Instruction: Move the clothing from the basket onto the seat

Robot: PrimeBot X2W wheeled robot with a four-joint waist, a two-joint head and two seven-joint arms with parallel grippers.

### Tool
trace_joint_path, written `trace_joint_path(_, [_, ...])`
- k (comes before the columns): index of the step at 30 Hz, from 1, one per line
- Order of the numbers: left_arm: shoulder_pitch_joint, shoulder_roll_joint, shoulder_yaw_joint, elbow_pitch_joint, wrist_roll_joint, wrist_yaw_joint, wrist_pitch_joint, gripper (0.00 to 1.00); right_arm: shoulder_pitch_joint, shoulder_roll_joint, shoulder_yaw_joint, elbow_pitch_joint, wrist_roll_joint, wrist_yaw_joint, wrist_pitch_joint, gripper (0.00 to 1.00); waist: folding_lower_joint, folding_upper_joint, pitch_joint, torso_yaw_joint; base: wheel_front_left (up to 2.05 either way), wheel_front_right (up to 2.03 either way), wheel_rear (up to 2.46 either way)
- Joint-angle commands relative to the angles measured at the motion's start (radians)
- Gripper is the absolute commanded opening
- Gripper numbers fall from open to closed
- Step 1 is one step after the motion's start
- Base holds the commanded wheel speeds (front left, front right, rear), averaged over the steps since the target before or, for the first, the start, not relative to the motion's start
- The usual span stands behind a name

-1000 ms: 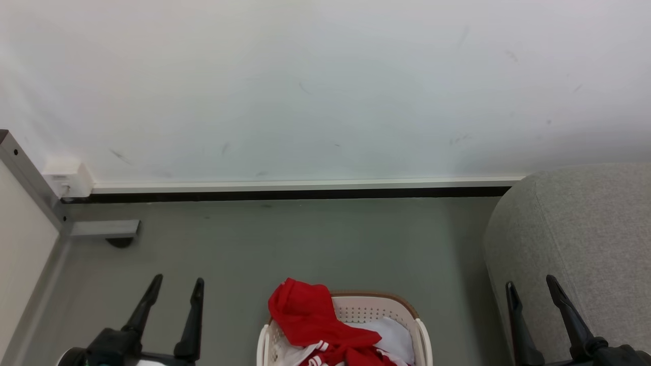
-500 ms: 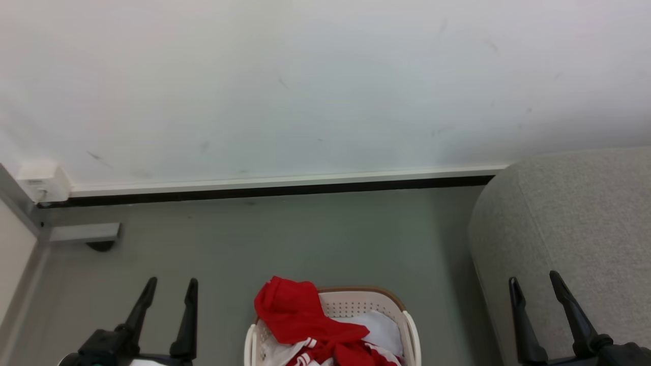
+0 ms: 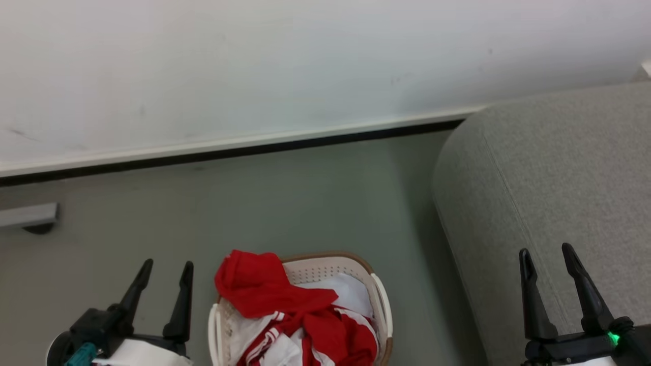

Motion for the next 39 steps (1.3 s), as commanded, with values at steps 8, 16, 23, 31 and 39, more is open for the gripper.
trace_joint_path(8, [-0.088, 0.120, -0.143, 0.119, -0.070, 0.002, 0.005, 1.00, -0.042, 0.000, -0.003, -0.072, 0.039, -0.002, -0.002, 1.00, -0.0001, 0.0000, 0.154, -0.092, 0.00, 0.00, 0.00])
trace_joint_path(16, [-0.202, 0.241, -0.377, 0.213, -0.213, 0.002, 0.167, 1.00, -0.083, 0.000, -0.032, -0.134, 0.037, -0.002, -0.002, 1.00, -0.0001, 0.0000, 0.284, -0.129, 0.00, 0.00, 0.00])
trace_joint_path(23, [-0.318, 0.368, -0.630, 0.246, -0.188, 0.002, 0.275, 1.00, -0.114, 0.000, -0.060, -0.178, 0.066, -0.002, -0.002, 1.00, -0.0001, 0.0000, 0.374, -0.167, 0.00, 0.00, 0.00])
trace_joint_path(31, [-0.439, 0.461, -0.813, 0.334, -0.212, 0.002, 0.335, 1.00, -0.109, 0.000, -0.060, -0.213, 0.115, -0.002, -0.002, 1.00, -0.0001, 0.0000, 0.451, -0.238, 0.00, 0.00, 0.00])
trace_joint_path(39, [-0.529, 0.516, -0.873, 0.421, -0.194, 0.002, 0.388, 1.00, -0.099, 0.000, -0.026, -0.238, 0.164, -0.002, -0.002, 1.00, -0.0001, 0.0000, 0.532, -0.304, 0.00, 0.00, 0.00])
